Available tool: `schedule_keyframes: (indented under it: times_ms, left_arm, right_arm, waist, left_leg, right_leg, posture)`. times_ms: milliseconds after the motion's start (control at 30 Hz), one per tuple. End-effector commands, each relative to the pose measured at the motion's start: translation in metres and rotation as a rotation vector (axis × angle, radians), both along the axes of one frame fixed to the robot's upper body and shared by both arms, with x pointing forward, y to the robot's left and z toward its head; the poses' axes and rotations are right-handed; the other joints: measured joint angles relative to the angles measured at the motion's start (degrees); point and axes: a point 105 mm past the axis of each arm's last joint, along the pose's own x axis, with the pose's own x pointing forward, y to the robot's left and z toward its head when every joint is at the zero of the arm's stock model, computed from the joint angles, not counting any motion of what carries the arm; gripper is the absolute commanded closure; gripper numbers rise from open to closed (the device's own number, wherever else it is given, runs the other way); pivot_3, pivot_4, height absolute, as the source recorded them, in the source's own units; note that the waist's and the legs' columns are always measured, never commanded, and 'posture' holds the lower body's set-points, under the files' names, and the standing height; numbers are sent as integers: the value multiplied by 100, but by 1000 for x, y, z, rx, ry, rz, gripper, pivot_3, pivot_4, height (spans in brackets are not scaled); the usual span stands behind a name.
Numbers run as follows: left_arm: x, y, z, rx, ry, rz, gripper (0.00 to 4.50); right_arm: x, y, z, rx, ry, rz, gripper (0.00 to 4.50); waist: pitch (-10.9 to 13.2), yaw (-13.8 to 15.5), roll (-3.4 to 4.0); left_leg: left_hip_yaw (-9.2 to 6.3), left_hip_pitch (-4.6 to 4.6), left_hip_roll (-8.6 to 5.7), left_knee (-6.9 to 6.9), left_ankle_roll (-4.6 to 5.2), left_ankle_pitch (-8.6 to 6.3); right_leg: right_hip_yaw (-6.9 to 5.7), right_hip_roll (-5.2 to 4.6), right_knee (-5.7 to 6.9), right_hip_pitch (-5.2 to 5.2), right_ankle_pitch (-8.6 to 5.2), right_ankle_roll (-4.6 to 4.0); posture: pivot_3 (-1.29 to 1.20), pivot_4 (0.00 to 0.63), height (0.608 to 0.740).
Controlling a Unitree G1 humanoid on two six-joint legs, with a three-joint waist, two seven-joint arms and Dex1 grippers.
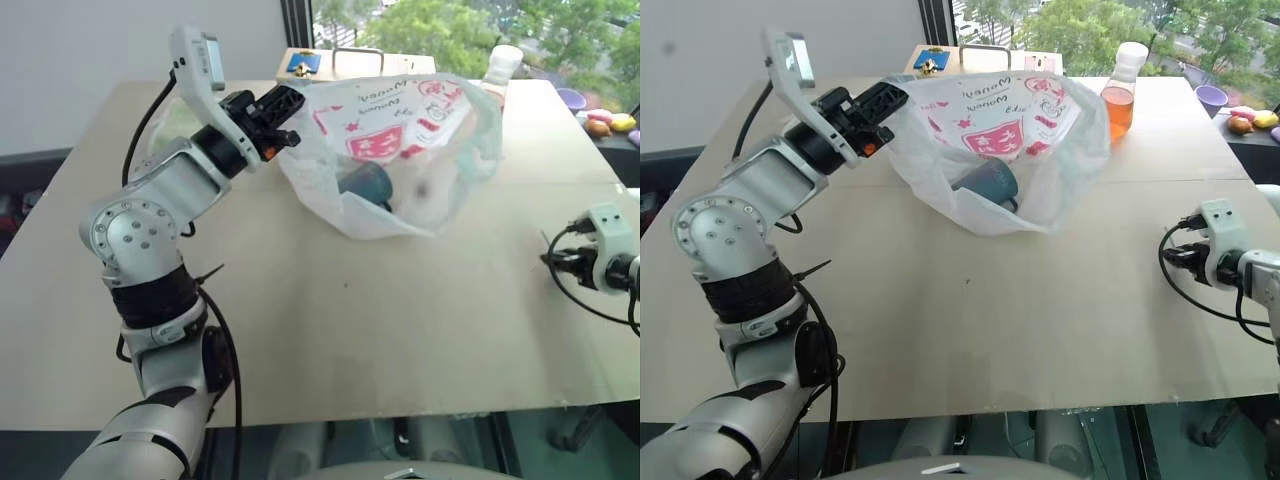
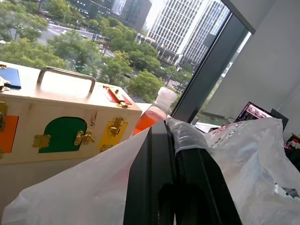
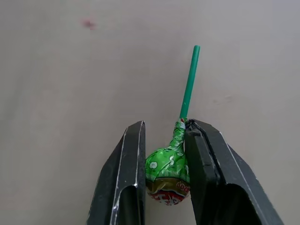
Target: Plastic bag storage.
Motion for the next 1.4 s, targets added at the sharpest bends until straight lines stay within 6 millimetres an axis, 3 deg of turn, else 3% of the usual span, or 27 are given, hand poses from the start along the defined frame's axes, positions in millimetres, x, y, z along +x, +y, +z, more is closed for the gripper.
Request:
schedule_keyframes:
  times_ms: [33, 100, 133, 233, 367, 433, 500, 600, 700, 800, 900, 933, 1033, 1100, 1167, 1300, 1400]
  left_arm:
    - [-6, -2, 12, 7, -51, -22, 4500]
    - [-5, -4, 11, 23, -47, -35, 4500]
    - [-4, -5, 10, 38, -47, -44, 4500]
    - [-7, -7, 9, 78, -53, -64, 4500]
    - [-6, 0, 7, 109, -47, -39, 4500]
    - [-7, 2, 7, 114, -50, -33, 4500]
    - [-9, 2, 8, 112, -55, -30, 4500]
    - [-10, 0, 9, 103, -60, -23, 4500]
    - [-10, -1, 8, 98, -61, -12, 4500]
    - [-9, 3, 8, 78, -51, 8, 4500]
    - [-7, 4, 5, 80, -44, 19, 4500]
    - [-6, 3, 5, 80, -42, 19, 4500]
    - [-5, 2, 5, 79, -40, 12, 4500]
    - [-3, 1, 5, 78, -38, 6, 4500]
    - [-1, -1, 5, 78, -36, -8, 4500]
    - [-11, -20, 3, 119, -78, -111, 4500]
    - [-16, -27, 2, 153, -104, -145, 4500]
  right_arm:
    - [-34, 65, 59, 104, -163, 294, 3813]
    - [-54, 116, 74, 162, -225, 509, 3814]
    - [-54, 139, 79, 191, -267, 567, 3814]
    - [-43, 176, 93, 223, -336, 604, 3814]
    - [-8, 194, 116, 282, -398, 491, 3814]
    - [23, 197, 119, 265, -400, 376, 3814]
    - [53, 199, 119, 249, -391, 268, 3814]
    - [95, 206, 98, 208, -346, 190, 3815]
    - [118, 198, 87, 95, -390, 145, 2424]
    - [115, 196, 107, 38, -494, 157, 1185]
    - [97, 198, 114, 18, -525, 251, 1185]
    - [83, 197, 120, 34, -542, 301, 1185]
    - [43, 193, 133, 50, -585, 413, 42]
    - [11, 186, 139, 58, -583, 459, 42]
    - [-7, 179, 136, 55, -557, 464, 42]
    - [1, 156, 119, 52, -479, 253, 42]
    - [15, 153, 112, 53, -458, 150, 42]
  waist:
    - [0, -23, 0]
    - [-2, -27, -3]
    - [-4, -22, -8]
    - [0, -64, -2]
    - [0, -24, -3]
    - [-1, 2, -3]
    - [-1, -19, -4]
    - [-1, -36, -3]
    - [-1, -20, -3]
    - [-1, -35, -3]
    - [-1, -52, -3]
    - [-2, -58, -2]
    - [-3, -38, -1]
    - [-3, -20, -1]
    - [-3, -11, -1]
    - [-6, -24, -5]
    - [-4, -27, -2]
  left_leg:
    - [0, 3, 3, 1, 7, -4]
    - [-2, 6, 4, 0, 10, -6]
    - [-4, 8, 8, 0, 11, -7]
    - [-8, 18, 13, 11, 11, -6]
    - [-14, 16, 11, 18, 8, -5]
    - [-18, 12, 9, 19, 6, -3]
    - [-15, 10, 9, 22, -7, 4]
    - [-7, 6, 8, 21, -15, 9]
    - [-8, 3, 8, 10, -16, 9]
    - [-3, -17, 0, -3, -16, 9]
    - [1, -50, -3, -12, -16, 9]
    - [0, -61, -3, -12, -16, 9]
    - [-19, -95, -2, -8, -17, 10]
    - [-33, -104, -6, -6, -17, 10]
    - [-48, -103, -8, -1, -16, 9]
    - [-42, -87, -9, 11, -12, 7]
    - [-31, -81, -11, 31, 3, -1]
  right_leg:
    - [1, 3, 1, 1, 0, 0]
    - [0, 6, 3, 1, 0, 0]
    - [0, 11, 3, 3, 0, 0]
    - [1, 21, 8, 15, 0, -1]
    - [-4, 19, 17, 13, 1, -2]
    - [-9, 17, 16, 13, 1, -2]
    - [-9, 16, 16, 10, 1, -3]
    - [-1, 16, 18, 0, 2, -3]
    - [-3, 15, 14, -2, 1, -3]
    - [-2, 2, 5, -21, 2, -3]
    - [4, -3, 8, -65, 2, -2]
    - [3, -4, 9, -77, 2, -3]
    - [-17, -4, 12, -99, 2, -3]
    - [-23, -7, 8, -98, 2, -2]
    - [-23, -9, 3, -97, 2, -2]
    - [-24, -5, 18, -81, 2, -2]
    - [-21, -4, 57, -81, 1, -4]
  posture:
    - [0, 150, 740]
    - [0, 150, 740]
    - [0, 150, 740]
    - [0, 150, 740]
    - [0, 150, 740]
    - [0, 150, 740]
    - [0, 150, 740]
    - [0, 150, 740]
    - [0, 150, 740]
    - [0, 150, 740]
    - [0, 150, 740]
    - [0, 150, 740]
    - [0, 150, 740]
    - [0, 150, 740]
    - [0, 150, 740]
    - [0, 150, 740]
    - [0, 150, 740]
